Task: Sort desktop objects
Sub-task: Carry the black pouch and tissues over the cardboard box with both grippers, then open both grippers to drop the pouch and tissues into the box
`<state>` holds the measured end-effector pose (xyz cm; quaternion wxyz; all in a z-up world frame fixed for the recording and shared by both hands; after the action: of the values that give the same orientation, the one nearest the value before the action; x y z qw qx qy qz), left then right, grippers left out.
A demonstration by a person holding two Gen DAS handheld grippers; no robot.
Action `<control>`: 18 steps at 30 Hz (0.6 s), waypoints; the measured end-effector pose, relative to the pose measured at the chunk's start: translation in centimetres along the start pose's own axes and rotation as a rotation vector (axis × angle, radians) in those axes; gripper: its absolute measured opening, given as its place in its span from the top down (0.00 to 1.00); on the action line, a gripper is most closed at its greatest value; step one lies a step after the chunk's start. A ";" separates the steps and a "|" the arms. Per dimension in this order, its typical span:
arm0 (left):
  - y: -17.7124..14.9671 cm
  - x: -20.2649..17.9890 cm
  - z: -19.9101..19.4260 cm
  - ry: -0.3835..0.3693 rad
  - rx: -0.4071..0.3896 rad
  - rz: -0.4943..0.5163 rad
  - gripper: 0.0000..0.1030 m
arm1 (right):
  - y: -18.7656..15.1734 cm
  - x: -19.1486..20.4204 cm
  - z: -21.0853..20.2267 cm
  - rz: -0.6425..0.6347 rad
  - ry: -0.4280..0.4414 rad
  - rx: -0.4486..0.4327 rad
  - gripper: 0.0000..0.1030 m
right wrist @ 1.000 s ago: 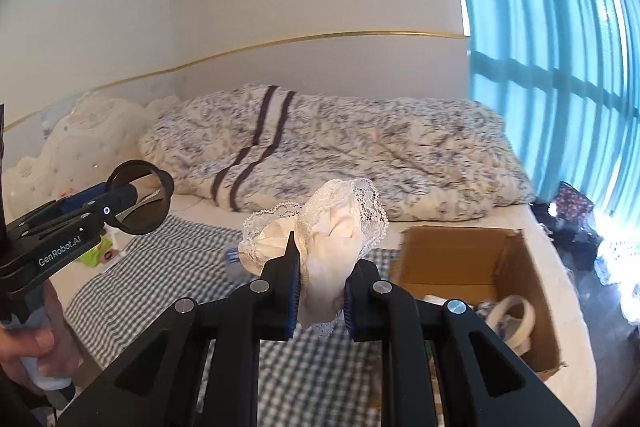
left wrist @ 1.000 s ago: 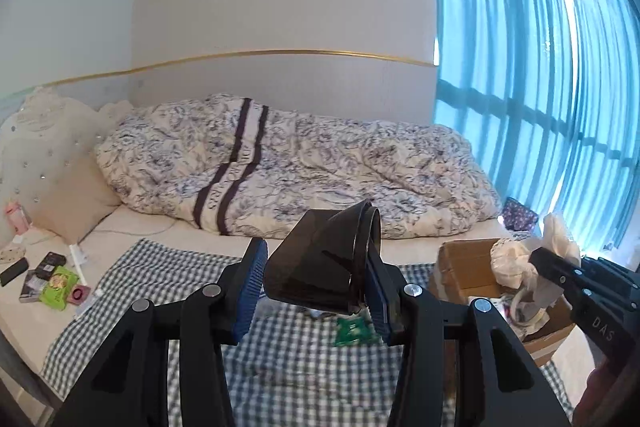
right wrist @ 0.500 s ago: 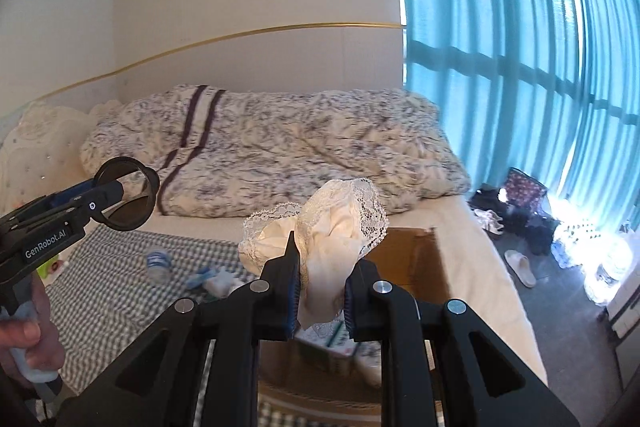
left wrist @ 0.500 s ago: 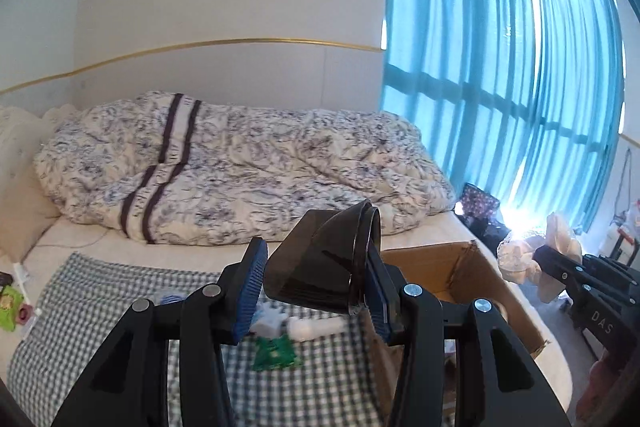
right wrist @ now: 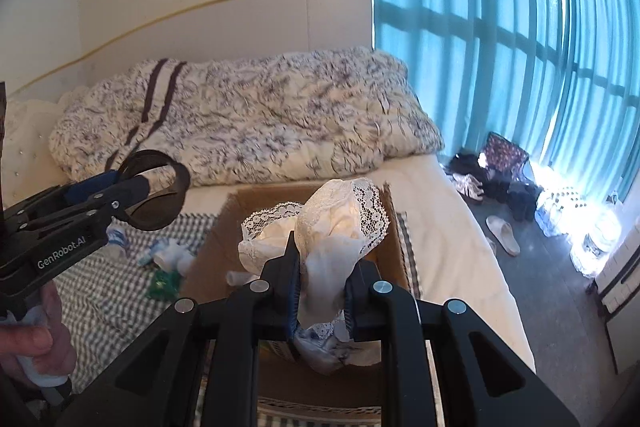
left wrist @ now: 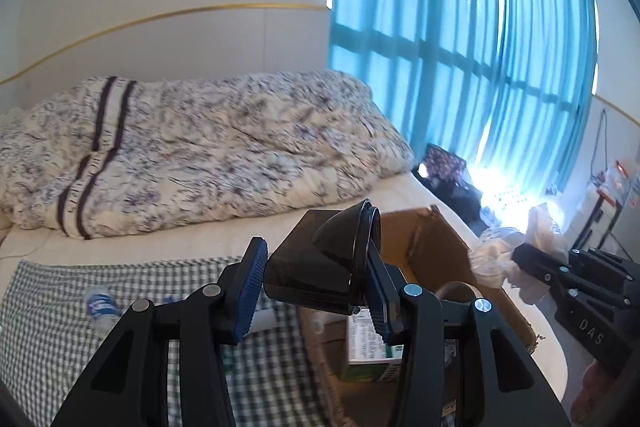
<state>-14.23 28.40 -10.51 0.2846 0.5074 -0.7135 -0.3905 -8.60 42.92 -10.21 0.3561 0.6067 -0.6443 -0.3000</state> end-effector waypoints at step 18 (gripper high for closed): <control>-3.6 -3.9 8.0 -0.069 0.160 0.045 0.52 | -3.6 -2.2 4.5 0.029 -0.029 0.113 0.82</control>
<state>-17.56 33.64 -17.79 0.2272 0.4986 -0.7629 -0.3432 -10.26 44.58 -15.88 0.3161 0.6123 -0.6739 -0.2665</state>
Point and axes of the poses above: each gripper's, at about its wrist camera, not at the fingertips, and z roughly the way its jaws point, x to its left, y to its top, the point moved 8 cm from there along z, roughly the way its jaws point, and after that the axes turned 6 degrees about y, right-handed, at the moved point
